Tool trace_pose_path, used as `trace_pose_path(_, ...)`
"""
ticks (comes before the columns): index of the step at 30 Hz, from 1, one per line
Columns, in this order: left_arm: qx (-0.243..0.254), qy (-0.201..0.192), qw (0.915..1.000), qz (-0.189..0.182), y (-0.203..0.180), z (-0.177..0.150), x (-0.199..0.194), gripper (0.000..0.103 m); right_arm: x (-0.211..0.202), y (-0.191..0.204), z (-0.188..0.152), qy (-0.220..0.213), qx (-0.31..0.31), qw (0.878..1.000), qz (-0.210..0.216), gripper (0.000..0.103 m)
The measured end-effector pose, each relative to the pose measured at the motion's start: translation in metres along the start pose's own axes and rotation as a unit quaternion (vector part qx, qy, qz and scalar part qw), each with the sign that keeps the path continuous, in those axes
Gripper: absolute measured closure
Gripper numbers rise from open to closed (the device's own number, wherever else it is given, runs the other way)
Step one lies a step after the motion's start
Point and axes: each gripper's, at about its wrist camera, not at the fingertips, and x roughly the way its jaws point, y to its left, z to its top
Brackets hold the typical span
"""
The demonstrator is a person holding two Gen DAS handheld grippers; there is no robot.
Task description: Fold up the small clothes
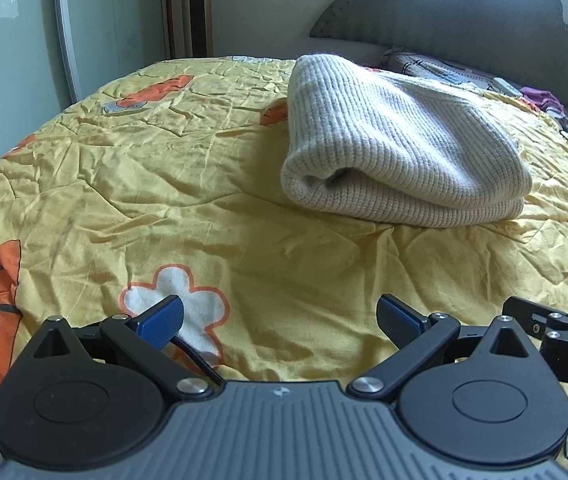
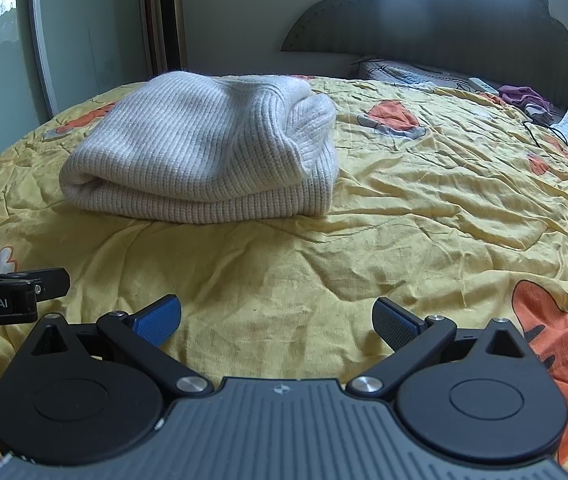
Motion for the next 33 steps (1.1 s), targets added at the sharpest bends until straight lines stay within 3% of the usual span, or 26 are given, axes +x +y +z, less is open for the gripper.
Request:
trace_pose_path(12,0.005,-0.009,0.9999,-0.005,-0.002,0.0,-0.002,0.0,0.001,-0.003,-0.001,0.002,0.005,1.0,0.002,0.0)
trace_pose_path(21,0.009,-0.005,0.9999,0.01,-0.006,0.0,0.0,0.0,0.001,-0.004,0.0,0.003,0.005,1.0,0.002,0.0)
trace_pose_path(33,0.039,-0.004,0.9991,0.014,-0.012,-0.001,-0.001,0.0,0.001,-0.003,0.0,0.004,0.005,1.0,0.002,0.0)
